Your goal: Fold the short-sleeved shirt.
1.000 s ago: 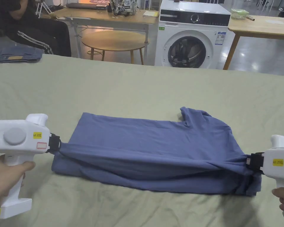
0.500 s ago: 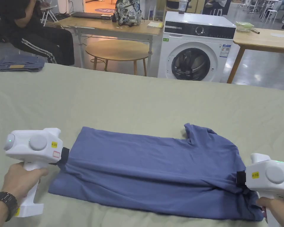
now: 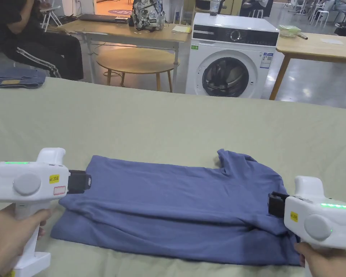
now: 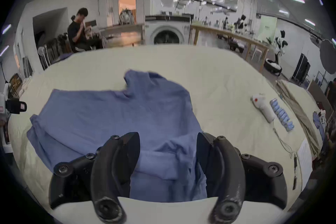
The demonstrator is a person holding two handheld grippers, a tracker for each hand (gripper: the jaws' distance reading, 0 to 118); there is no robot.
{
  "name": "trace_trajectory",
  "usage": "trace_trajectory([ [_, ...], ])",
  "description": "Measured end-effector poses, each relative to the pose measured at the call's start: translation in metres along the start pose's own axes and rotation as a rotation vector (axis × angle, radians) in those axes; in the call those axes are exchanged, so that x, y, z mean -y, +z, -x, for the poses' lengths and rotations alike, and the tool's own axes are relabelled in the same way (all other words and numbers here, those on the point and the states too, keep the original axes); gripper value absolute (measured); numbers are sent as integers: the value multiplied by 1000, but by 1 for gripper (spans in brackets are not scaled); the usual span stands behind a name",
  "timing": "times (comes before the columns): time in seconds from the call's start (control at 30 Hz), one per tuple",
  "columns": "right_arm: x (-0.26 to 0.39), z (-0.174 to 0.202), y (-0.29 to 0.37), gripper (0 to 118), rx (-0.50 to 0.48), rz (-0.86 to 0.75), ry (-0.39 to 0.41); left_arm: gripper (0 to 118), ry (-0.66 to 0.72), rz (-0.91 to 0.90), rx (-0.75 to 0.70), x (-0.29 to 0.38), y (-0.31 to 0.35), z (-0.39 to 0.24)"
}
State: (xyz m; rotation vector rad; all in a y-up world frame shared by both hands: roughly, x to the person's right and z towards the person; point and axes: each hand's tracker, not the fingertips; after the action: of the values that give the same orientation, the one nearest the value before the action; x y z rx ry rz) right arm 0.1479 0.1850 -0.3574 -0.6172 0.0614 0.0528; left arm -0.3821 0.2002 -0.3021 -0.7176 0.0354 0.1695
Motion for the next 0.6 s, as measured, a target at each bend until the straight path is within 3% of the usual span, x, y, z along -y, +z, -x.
trace_trajectory([
  [0.17, 14, 28, 38, 66, -33, -138, -14, 54, -55, -138, -32, 21, 36, -36],
  [0.2, 17, 34, 43, 62, -26, -159, -13, 44, -85, -150, -54, 26, 41, -43],
  [0.23, 18, 42, 61, 50, -28, -182, -3, 24, -110, -173, -78, 32, 46, -50],
  [0.27, 21, 46, 66, 32, -31, -196, -5, 13, -121, -198, -100, 38, 49, -55],
  [0.3, 24, 49, 71, 15, -26, -210, -11, 9, -123, -208, -94, 43, 54, -58],
  [0.37, 28, 55, 83, 6, -40, -234, -22, 0, -102, -215, -95, 50, 61, -63],
  [0.4, 30, 57, 87, 0, -40, -248, -24, 0, -96, -224, -92, 54, 65, -63],
  [0.6, 35, 62, 106, 0, -38, -251, -47, 0, -66, -194, -98, 69, 79, -56],
])
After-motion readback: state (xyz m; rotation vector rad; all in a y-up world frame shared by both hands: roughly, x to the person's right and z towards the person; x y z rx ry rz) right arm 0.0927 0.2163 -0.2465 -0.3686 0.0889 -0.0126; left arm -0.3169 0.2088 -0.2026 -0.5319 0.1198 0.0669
